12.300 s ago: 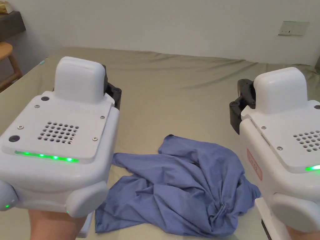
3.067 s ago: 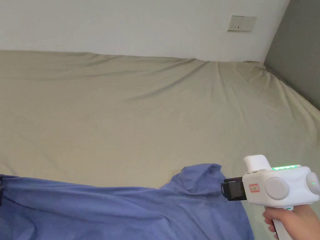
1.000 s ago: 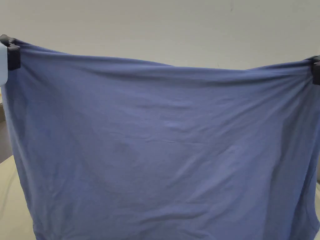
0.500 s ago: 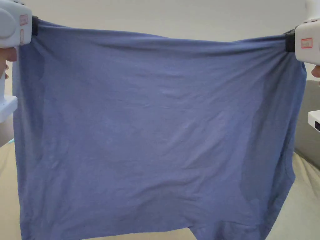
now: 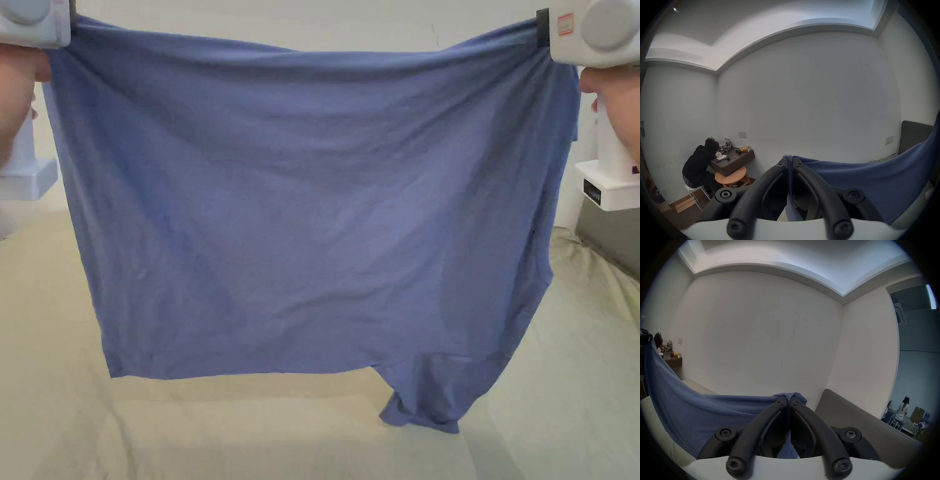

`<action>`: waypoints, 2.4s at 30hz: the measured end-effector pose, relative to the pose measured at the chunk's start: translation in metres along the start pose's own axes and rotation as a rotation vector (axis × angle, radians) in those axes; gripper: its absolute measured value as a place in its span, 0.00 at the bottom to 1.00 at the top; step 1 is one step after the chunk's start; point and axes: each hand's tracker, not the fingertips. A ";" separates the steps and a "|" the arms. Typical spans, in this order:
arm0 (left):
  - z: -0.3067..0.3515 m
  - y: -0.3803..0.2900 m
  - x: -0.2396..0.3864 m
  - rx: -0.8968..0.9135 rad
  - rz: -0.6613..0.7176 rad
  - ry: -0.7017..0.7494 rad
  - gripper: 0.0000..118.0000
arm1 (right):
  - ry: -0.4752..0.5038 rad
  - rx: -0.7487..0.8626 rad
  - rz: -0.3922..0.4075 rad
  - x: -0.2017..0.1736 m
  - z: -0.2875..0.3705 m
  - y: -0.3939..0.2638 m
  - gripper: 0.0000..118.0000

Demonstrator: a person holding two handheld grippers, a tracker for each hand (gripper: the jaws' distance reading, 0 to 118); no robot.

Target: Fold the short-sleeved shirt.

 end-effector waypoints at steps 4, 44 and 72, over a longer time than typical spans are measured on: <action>-0.026 -0.043 0.005 -0.043 -0.030 -0.003 0.01 | 0.049 -0.073 -0.030 -0.017 -0.021 -0.046 0.04; 0.309 -0.518 -0.074 -0.960 -0.559 -0.386 0.01 | 0.442 -1.052 -0.008 -0.016 0.356 -0.478 0.04; 0.386 -0.424 -0.073 -0.489 -0.035 -0.218 0.49 | 0.289 -0.576 -0.020 -0.062 0.413 -0.373 0.05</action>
